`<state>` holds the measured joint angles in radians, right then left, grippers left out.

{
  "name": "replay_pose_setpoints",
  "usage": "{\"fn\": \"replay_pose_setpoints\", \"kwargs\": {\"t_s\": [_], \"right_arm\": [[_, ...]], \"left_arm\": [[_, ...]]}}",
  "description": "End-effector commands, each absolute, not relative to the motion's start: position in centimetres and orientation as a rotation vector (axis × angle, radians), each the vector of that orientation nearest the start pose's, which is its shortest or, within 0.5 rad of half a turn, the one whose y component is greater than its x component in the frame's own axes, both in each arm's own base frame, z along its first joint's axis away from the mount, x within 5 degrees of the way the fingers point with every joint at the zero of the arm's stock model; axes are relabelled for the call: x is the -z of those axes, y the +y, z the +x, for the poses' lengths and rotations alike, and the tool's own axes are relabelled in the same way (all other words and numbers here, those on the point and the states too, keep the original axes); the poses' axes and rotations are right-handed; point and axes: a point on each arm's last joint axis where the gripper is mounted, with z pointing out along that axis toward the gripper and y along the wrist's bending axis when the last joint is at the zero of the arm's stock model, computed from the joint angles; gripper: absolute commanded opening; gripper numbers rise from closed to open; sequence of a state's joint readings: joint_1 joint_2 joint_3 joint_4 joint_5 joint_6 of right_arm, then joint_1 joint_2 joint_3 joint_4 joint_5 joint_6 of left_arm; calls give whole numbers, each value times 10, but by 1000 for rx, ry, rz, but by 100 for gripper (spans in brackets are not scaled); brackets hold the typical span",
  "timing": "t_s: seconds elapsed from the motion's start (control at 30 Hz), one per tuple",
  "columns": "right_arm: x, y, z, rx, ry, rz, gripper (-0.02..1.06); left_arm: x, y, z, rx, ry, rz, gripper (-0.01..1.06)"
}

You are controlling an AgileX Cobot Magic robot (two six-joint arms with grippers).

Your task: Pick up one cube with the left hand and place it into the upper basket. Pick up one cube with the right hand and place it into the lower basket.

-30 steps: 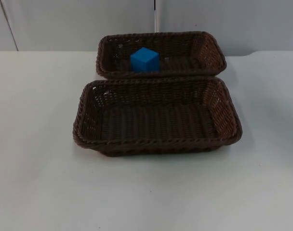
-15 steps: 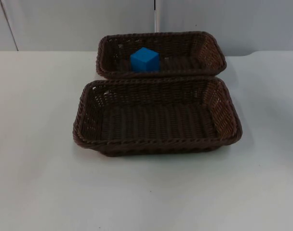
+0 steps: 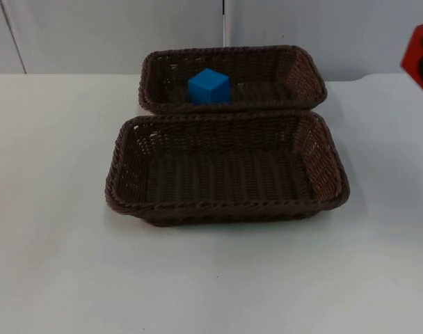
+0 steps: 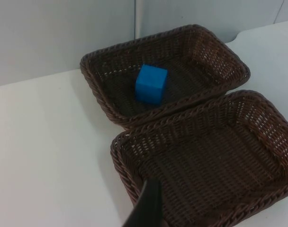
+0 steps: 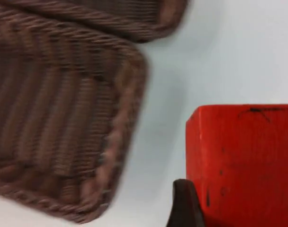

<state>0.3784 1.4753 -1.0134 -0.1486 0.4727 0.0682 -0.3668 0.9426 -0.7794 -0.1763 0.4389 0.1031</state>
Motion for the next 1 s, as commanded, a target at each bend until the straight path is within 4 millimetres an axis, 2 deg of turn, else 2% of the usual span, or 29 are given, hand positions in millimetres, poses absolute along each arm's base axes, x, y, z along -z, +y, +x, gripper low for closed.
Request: {"fn": "replay_pose_setpoints", "kwargs": {"t_s": [0.0,0.13,0.4,0.97], "right_arm": [[-274,124,288,-82,2312,-574,0],[-274,155,273,-134,2280,-699,0],[-274,184,254,-188,2243,-826,0],[-281,193,260,-273,2131,-756,0]], "left_arm": [[-333,-77,179,342,2057,363,80],[-333,-77,179,342,2057,363,80],[-333,-77,179,342,2057,363,80],[-333,-77,179,342,2057,363,80]]}}
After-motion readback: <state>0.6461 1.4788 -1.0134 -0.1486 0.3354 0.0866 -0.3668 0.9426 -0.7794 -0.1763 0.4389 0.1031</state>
